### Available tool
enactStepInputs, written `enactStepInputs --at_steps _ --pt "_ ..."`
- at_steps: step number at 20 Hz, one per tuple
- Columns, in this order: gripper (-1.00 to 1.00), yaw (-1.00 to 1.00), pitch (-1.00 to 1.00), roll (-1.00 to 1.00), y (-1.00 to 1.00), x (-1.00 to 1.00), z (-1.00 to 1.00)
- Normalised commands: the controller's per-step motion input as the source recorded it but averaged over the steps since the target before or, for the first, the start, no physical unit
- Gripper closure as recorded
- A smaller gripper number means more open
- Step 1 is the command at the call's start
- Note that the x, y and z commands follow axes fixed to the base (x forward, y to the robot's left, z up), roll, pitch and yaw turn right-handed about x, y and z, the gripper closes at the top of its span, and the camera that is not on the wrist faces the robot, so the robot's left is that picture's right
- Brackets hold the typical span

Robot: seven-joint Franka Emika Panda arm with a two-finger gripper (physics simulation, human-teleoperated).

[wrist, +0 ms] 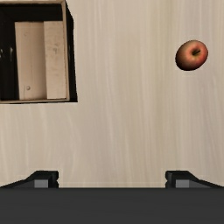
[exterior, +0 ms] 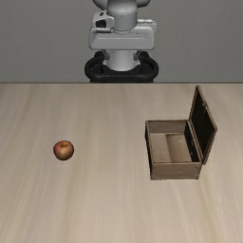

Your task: Pick up the apple and place it in the box

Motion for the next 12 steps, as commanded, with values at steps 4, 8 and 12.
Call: enactStepInputs --at_steps 4,8,12 --pt "-1.0 0.0 0.0 0.0 -1.0 0.0 0.0" --pt "-1.0 0.0 0.0 0.0 -1.0 0.0 0.0" --pt "-1.0 0.0 0.0 0.0 -1.0 0.0 0.0"
